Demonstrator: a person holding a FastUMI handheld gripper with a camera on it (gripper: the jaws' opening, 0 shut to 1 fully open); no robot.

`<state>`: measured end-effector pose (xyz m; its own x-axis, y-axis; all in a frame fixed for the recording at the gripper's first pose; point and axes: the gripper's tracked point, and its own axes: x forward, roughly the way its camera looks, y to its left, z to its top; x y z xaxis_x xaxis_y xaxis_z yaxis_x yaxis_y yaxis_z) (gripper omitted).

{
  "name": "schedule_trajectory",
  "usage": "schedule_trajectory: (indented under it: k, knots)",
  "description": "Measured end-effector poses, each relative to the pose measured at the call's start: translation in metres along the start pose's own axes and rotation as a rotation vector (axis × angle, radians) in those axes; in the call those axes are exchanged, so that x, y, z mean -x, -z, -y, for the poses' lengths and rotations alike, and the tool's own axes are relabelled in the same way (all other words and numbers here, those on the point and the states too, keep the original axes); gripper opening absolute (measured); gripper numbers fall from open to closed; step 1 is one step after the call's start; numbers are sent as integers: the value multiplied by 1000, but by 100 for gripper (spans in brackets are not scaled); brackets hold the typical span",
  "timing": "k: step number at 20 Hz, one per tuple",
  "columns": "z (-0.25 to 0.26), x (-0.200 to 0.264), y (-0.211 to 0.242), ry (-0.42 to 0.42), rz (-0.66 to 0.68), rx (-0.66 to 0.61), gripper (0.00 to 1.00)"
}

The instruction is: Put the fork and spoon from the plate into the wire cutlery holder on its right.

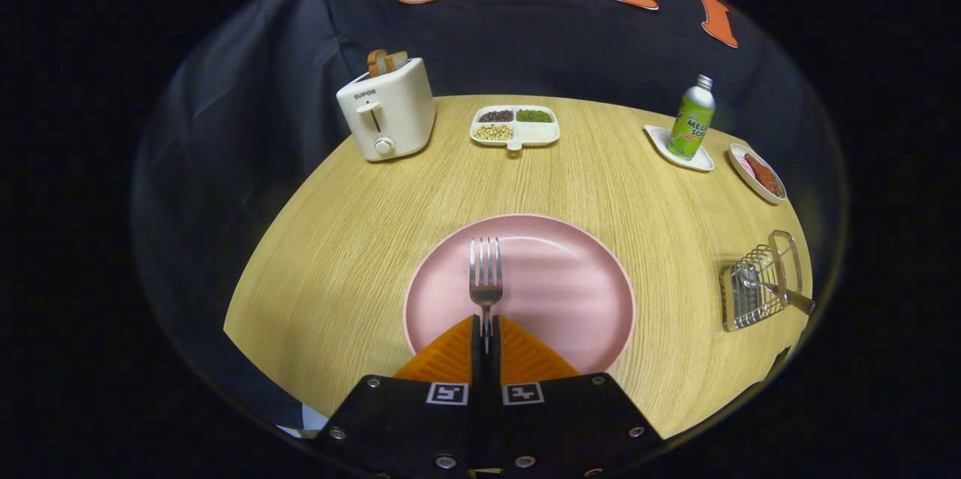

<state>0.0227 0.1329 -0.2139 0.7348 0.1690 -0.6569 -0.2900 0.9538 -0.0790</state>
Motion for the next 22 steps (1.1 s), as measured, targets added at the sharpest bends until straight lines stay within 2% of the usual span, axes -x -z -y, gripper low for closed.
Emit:
schedule_trajectory:
  k: [11, 19, 22]
  knots:
    - [68, 55, -24, 43, 32, -93, 2]
    - [121, 96, -27, 80, -5, -54, 2]
    - [148, 106, -23, 120, -30, -31, 2]
